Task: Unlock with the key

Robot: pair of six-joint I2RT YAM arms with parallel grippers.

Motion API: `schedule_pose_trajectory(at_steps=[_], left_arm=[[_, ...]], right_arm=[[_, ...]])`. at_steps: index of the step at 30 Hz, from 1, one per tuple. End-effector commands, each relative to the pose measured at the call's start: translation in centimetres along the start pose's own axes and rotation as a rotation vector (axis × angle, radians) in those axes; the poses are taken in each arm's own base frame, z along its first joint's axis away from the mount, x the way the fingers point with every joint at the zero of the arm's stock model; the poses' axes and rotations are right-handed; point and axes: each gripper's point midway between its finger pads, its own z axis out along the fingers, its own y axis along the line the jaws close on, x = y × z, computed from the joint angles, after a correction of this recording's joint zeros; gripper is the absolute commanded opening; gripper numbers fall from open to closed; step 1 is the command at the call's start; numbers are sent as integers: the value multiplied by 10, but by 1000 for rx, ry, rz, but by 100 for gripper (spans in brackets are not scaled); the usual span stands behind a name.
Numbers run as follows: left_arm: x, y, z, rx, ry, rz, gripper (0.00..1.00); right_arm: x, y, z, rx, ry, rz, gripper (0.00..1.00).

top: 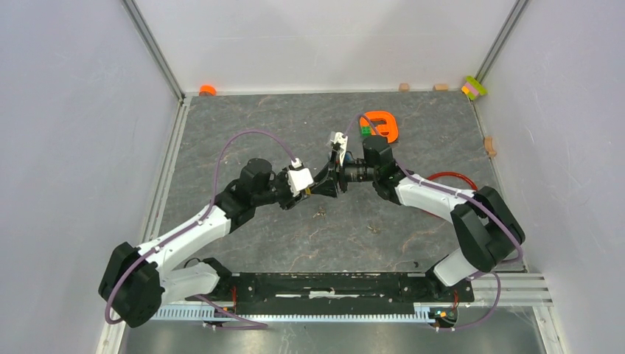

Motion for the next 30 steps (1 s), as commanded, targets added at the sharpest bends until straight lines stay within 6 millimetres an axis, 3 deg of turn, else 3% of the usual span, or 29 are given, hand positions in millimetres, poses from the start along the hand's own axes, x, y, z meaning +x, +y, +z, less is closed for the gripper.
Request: schedule_pose_trajectory(at_steps=[1,4,10,20,30], left_arm=[[-31,20,-6,-95,-102,109,2],[-29,19,-5,-95,-95,120,2],[-24,16,-1,-86,-78,129,2],[-21,16,1,-86,-65,138,2],[-24,17,2,-93,-65,149,2]], right_arm=[[-15,4,3,-40,-42,-3,53],[-16,5,4,-52,-46,2,49],[-25,4,1,-49,-66,-5,52],[-30,0,-5,-40,-73,0,50],[-19,-2,-1,-45,-57,30,48]])
